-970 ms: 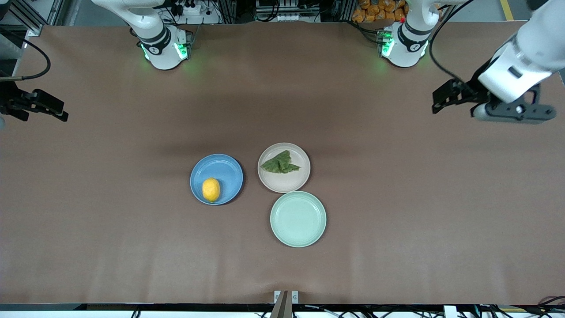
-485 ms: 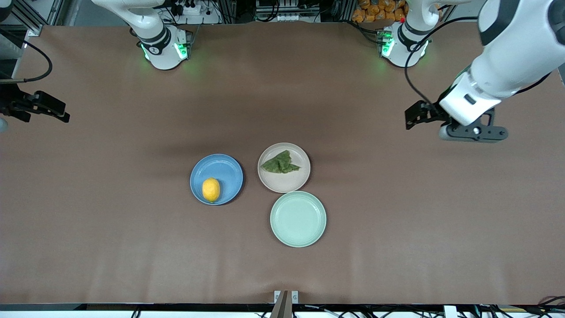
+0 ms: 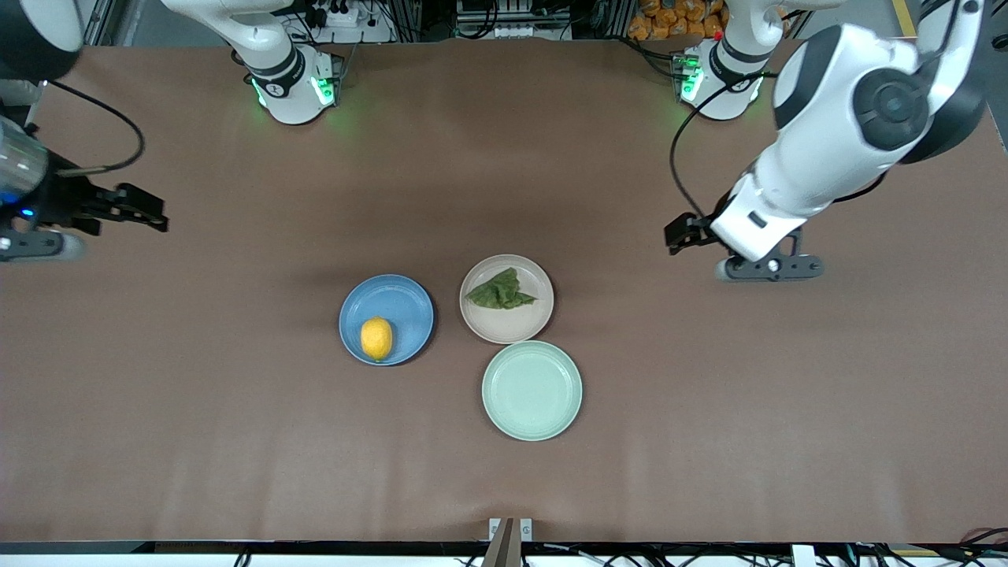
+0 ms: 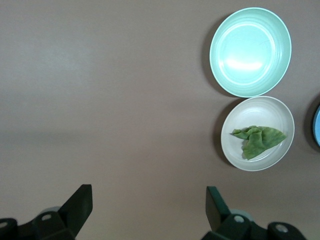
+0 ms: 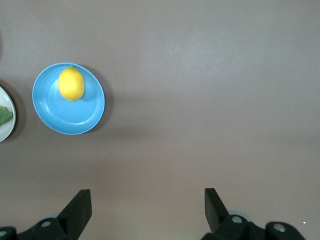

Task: Pick lemon and lettuce from blue and beige plates
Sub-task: 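Move the right gripper toward the lemon while the left gripper approaches the lettuce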

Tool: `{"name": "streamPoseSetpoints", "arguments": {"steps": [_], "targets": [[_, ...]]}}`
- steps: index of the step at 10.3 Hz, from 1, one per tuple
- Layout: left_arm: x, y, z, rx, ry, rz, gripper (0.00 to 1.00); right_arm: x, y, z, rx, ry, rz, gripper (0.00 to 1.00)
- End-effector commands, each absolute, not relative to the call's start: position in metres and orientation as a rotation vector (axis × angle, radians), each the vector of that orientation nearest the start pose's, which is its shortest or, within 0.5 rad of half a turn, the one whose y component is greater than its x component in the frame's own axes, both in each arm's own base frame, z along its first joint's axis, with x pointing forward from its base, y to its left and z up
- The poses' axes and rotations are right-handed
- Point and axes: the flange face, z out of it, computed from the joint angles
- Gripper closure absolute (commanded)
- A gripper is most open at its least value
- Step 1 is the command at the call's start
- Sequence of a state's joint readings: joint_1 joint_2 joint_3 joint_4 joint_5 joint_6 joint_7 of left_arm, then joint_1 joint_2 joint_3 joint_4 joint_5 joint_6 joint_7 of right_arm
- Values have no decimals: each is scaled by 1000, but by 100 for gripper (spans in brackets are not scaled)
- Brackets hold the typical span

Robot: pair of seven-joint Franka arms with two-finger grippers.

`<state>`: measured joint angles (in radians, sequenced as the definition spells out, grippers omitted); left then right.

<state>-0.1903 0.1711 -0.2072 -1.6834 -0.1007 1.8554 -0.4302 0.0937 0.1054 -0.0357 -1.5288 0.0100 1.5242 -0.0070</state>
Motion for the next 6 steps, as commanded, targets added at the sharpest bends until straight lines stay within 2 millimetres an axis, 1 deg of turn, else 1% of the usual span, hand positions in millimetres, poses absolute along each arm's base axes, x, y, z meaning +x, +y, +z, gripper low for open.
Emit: {"name": "streamPoseSetpoints", "arguments": {"steps": [1,2,3,4,5,6], "targets": [[573,-274,477,-3282,-221,78,0,596,60,556,-3105,-107,186,0],[573,-292,466,-3275,-264,104,0,603,75,543,-3100,-123,185,0],[574,-301,459,-3265,-332,119,0,609,86,530,-3097,-144,181,0],[572,-316,449,-3252,-391,140,0,616,96,515,-3095,-163,181,0],[574,-329,442,-3248,-443,116,0,623,108,500,-3096,-187,175,0],[572,-341,426,-3225,-487,131,0,628,119,486,-3102,-148,169,0]]}}
